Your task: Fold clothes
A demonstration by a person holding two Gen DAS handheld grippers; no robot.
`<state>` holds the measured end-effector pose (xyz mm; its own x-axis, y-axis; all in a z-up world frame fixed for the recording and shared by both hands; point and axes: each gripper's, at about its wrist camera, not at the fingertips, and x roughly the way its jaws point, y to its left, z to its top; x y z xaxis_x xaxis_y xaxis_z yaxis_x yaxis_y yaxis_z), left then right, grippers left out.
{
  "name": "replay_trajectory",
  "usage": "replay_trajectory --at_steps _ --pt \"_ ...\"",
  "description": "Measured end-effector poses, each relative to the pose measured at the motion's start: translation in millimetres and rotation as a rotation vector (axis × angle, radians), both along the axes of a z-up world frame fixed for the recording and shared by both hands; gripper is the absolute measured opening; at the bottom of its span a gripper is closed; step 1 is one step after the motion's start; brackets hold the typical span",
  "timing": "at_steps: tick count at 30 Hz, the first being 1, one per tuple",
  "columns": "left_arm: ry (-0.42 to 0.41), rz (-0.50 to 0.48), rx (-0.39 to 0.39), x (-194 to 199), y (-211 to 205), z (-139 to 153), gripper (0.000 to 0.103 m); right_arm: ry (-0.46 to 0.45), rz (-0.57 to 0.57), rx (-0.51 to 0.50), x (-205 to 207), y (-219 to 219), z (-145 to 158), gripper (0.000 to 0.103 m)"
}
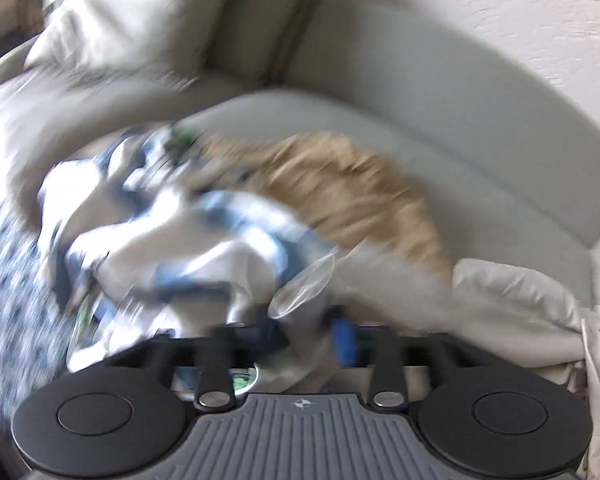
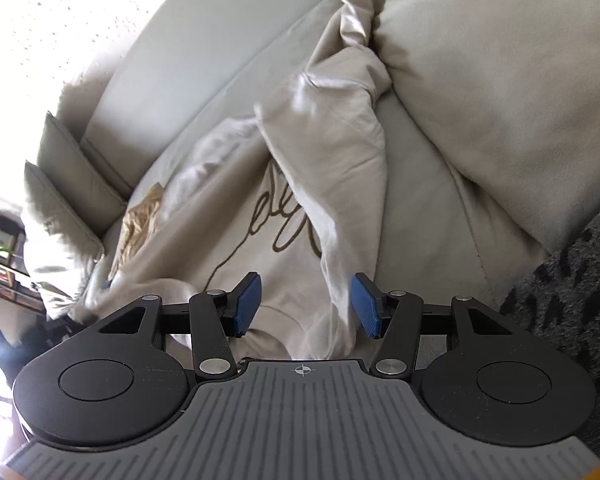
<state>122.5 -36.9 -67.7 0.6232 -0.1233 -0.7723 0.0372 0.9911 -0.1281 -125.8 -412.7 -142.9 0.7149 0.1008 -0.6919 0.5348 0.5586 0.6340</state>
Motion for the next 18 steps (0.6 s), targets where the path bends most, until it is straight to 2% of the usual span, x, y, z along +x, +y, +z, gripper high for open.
replay_trajectory --at_steps 3,7,11,14,17,18 --pt "-0.061 -0.031 0.003 -33.0 -11.3 9.3 0.056 0.000 0.004 -0.010 2.8 2.3 3.7 0.057" --pt "-0.090 -0.246 -0.083 -66.4 -45.4 22.9 0.063 -0.027 0.043 -0.027 11.6 8.5 11.7 0.057" --pt "-0.003 -0.306 -0.133 -74.3 -73.6 11.5 0.065 -0.140 0.289 -0.063 46.2 38.7 21.8 0.053" --pt "0.082 -0.289 -0.135 -75.5 -73.3 -1.3 0.064 -0.123 0.392 -0.174 72.6 66.8 10.1 0.054" --pt "0.146 -0.243 -0.187 -72.6 -59.5 -9.3 0.065 -0.116 0.444 -0.273 91.4 83.6 -5.8 0.054" --pt "0.163 -0.235 -0.209 -71.2 -54.8 -11.0 0.068 -0.109 0.456 -0.273 96.1 86.2 -10.7 0.054"
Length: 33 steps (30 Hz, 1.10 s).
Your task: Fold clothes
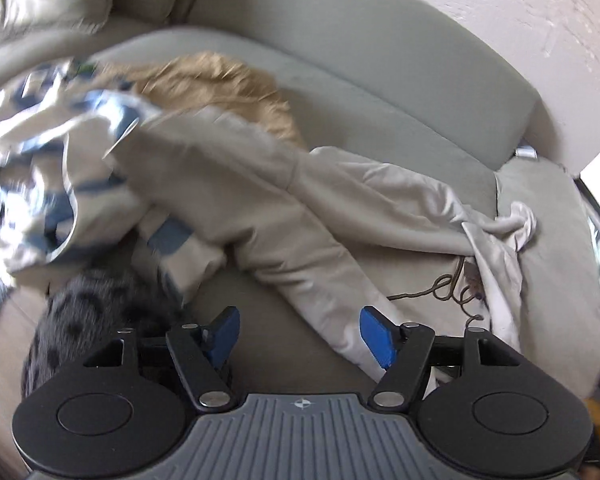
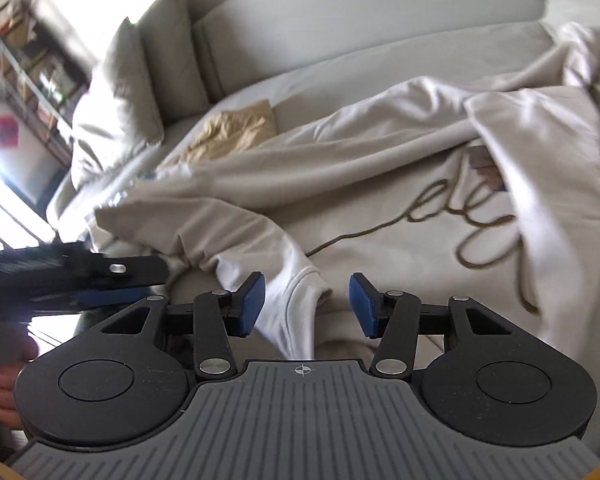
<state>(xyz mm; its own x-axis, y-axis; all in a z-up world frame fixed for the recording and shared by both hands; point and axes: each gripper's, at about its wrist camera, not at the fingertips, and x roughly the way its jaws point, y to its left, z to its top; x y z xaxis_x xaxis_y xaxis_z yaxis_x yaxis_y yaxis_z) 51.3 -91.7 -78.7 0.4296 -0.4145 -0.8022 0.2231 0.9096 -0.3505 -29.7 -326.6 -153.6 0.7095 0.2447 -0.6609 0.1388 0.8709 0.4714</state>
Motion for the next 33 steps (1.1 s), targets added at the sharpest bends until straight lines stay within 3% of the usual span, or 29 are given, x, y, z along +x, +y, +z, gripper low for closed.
replay_trajectory --at_steps 3,5,7,13,15,20,24,26,31,33 --pt "0.054 0.003 -0.026 8.8 3.8 -3.6 0.072 0.030 0.054 -0.024 9.9 12.5 -10.2 0.048" --pt "0.082 -0.004 -0.031 12.1 2.8 -5.2 0.072 -0.006 0.088 -0.109 5.9 23.5 -9.0 0.005" --pt "0.108 -0.012 -0.052 13.2 1.7 -6.5 0.074 -0.059 0.140 -0.218 -4.7 39.0 -2.3 0.005" --pt "0.151 -0.040 -0.062 12.6 -6.2 -10.0 0.077 -0.289 0.435 -0.755 -54.6 119.9 11.6 0.005" --pt "0.161 -0.053 -0.059 9.8 -8.6 -11.3 0.079 -0.336 0.519 -0.843 -69.4 137.7 7.6 0.005" --pt "0.157 -0.072 -0.008 12.3 -22.7 -18.7 0.080 -0.362 0.590 -0.839 -80.1 145.2 6.7 0.004" --pt "0.142 -0.041 0.025 17.8 -35.5 -24.9 0.078 -0.316 0.561 -0.799 -76.7 135.6 8.3 0.004" --pt "0.136 -0.007 0.030 20.9 -38.8 -27.2 0.072 -0.273 0.537 -0.742 -75.2 127.2 10.0 0.005" --pt "0.154 0.079 0.021 29.3 -37.4 -26.3 0.045 -0.197 0.410 -0.568 -77.9 90.1 17.4 0.016" --pt "0.143 0.098 -0.001 30.0 -34.1 -21.2 0.043 -0.188 0.345 -0.468 -80.9 71.8 22.4 0.019"
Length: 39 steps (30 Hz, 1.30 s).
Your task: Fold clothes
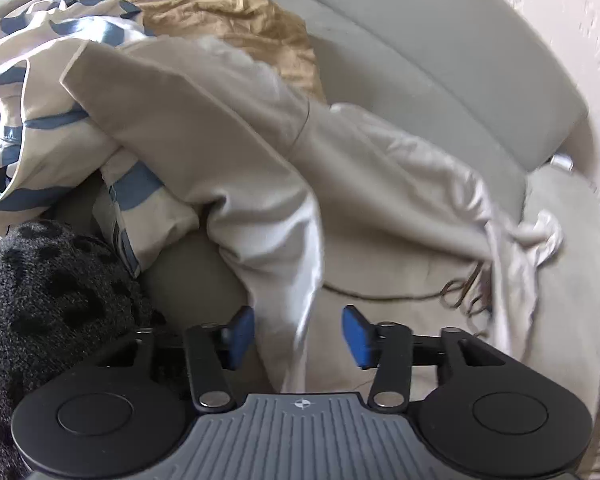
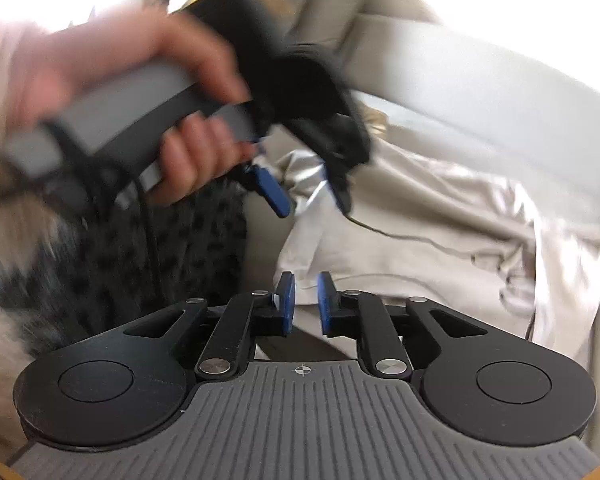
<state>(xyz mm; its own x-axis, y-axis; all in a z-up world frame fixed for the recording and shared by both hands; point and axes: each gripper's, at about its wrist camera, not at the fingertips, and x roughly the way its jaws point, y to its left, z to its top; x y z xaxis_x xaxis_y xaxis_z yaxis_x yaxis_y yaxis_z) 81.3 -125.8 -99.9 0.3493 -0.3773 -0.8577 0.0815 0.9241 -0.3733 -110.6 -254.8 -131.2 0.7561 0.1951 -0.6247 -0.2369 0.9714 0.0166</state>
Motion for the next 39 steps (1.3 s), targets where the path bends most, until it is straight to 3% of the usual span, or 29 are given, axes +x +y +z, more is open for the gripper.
replay_trajectory --at_steps 3,6,12,14,15,16,18,20,21,24,26,30,32,35,39 --pt "-0.011 -0.024 0.017 3.7 -3.4 3.5 0.043 0.013 -0.086 0.138 -5.4 -26.1 5.8 0.022" --pt "0.014 -0.028 0.008 5.0 -5.7 1.6 0.032 0.012 -0.160 0.226 -9.1 -48.9 7.2 0.024" --pt "-0.016 -0.094 0.109 7.5 -25.8 -1.0 0.031 -0.013 -0.256 0.285 -23.9 -55.4 7.3 0.024" --pt "-0.015 -0.110 0.153 12.1 -31.3 -6.5 0.022 -0.024 -0.290 0.306 -21.4 -64.2 13.2 0.024" --pt "-0.010 -0.115 0.158 14.2 -31.7 -9.6 0.007 -0.030 -0.308 0.316 -20.4 -68.6 16.1 0.024" --pt "-0.015 -0.123 0.153 14.0 -30.4 -10.5 0.000 -0.037 -0.329 0.324 -24.0 -74.9 18.8 0.024" --pt "-0.037 -0.139 0.134 11.3 -25.9 -9.7 0.000 -0.056 -0.399 0.324 -26.9 -88.2 19.9 0.025" --pt "-0.068 -0.141 0.095 5.2 -16.8 -5.3 0.000 -0.058 -0.564 0.344 -34.3 -110.6 22.2 0.048" --pt "-0.085 -0.140 0.072 1.7 -11.7 -2.6 0.000 -0.059 -0.646 0.354 -38.0 -121.8 23.3 0.051" --pt "-0.118 -0.119 0.017 -9.8 5.3 4.1 0.000 0.003 -0.841 0.443 -42.7 -154.2 19.8 0.052" --pt "-0.127 -0.106 -0.010 -17.5 15.1 6.9 0.000 0.072 -0.851 0.462 -37.7 -155.8 15.0 0.052" --pt "-0.155 -0.103 -0.027 -32.2 23.7 10.0 0.000 0.134 -0.765 0.370 -11.8 -131.7 2.6 0.052" --pt "-0.163 -0.103 -0.037 -36.0 26.1 11.4 0.000 0.127 -0.729 0.238 10.6 -116.6 -0.8 0.052" --pt "-0.175 -0.103 -0.051 -41.7 29.6 13.5 0.000 0.095 -0.664 -0.038 42.0 -91.5 -8.5 0.047" --pt "-0.176 -0.103 -0.068 -42.4 33.4 12.7 0.000 0.200 -0.631 -0.202 82.0 -89.4 -30.6 0.037"
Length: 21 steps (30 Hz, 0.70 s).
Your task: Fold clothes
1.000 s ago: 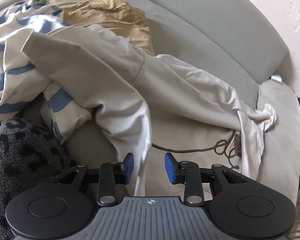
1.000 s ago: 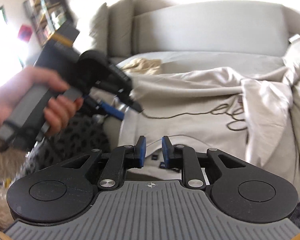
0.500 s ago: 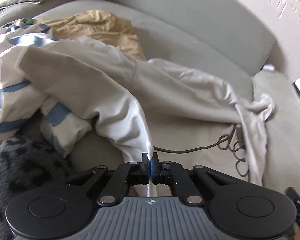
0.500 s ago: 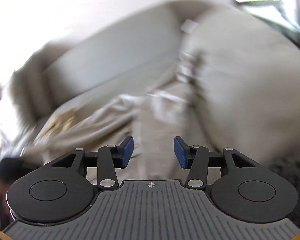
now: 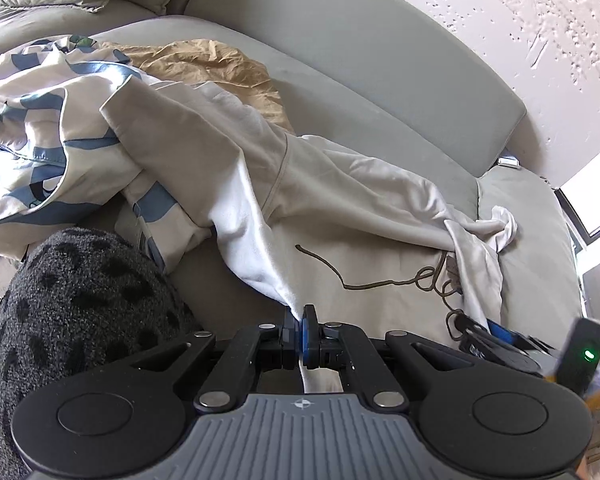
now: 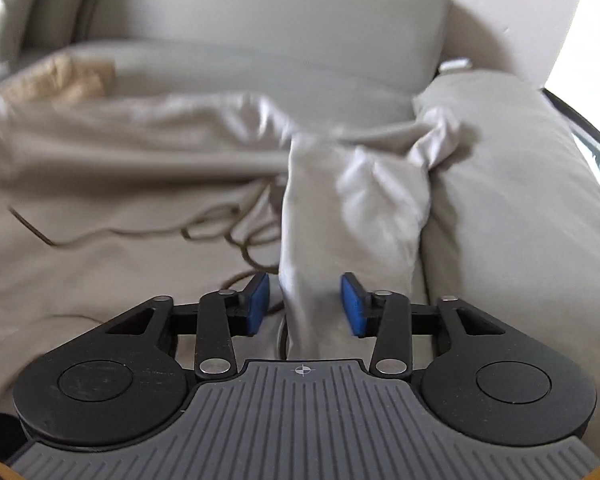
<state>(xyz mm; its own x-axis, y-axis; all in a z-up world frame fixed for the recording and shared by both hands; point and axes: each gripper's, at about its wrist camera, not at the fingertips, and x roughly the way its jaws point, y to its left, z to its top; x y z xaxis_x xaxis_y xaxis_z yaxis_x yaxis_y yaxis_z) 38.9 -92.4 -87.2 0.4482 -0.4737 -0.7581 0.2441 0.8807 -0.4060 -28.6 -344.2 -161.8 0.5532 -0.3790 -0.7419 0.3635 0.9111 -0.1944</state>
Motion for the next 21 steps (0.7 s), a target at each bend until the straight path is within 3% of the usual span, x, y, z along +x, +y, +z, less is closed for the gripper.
replay_trajectory --at_steps 1,2,6,8,10,11,13,14,15,17,21 --pt "-0.001 -0.002 -0.003 -0.2 1.1 -0.1 0.000 -0.023 -0.009 0.008 -0.9 -3.7 3.3 0.026" --pt "-0.003 -0.003 -0.008 -0.1 2.3 -0.3 0.000 -0.047 -0.020 0.016 -2.1 -7.6 6.9 0.004" --pt "-0.002 0.011 -0.027 2.7 8.0 -2.7 0.000 -0.274 -0.293 0.103 -41.3 -52.2 43.0 0.002" --pt "0.001 0.022 -0.032 3.6 11.4 -4.5 0.000 -0.326 -0.487 0.248 -74.2 -85.1 46.9 0.002" --pt "0.011 0.020 -0.033 3.6 14.4 -6.2 0.000 -0.304 -0.631 0.442 -100.4 -113.8 35.9 0.003" --pt "0.016 0.017 -0.033 3.2 15.7 -7.1 0.000 -0.276 -0.660 0.533 -110.3 -119.1 27.1 0.005" --pt "0.028 0.014 -0.034 2.4 18.6 -8.6 0.000 -0.232 -0.720 0.706 -128.5 -124.5 11.8 0.023" --pt "0.034 0.017 -0.037 2.2 20.3 -9.3 0.000 -0.226 -0.748 0.784 -137.5 -123.0 7.0 0.027" --pt "0.039 0.020 -0.040 2.1 22.0 -9.9 0.000 -0.266 -0.737 0.833 -145.4 -119.4 7.3 0.029" --pt "0.039 0.027 -0.041 2.0 23.6 -10.2 0.000 -0.324 -0.746 0.892 -157.4 -111.3 12.6 0.046" --pt "0.037 0.030 -0.045 0.9 21.9 -10.5 0.000 -0.372 -0.764 1.003 -170.8 -97.0 16.4 0.051"
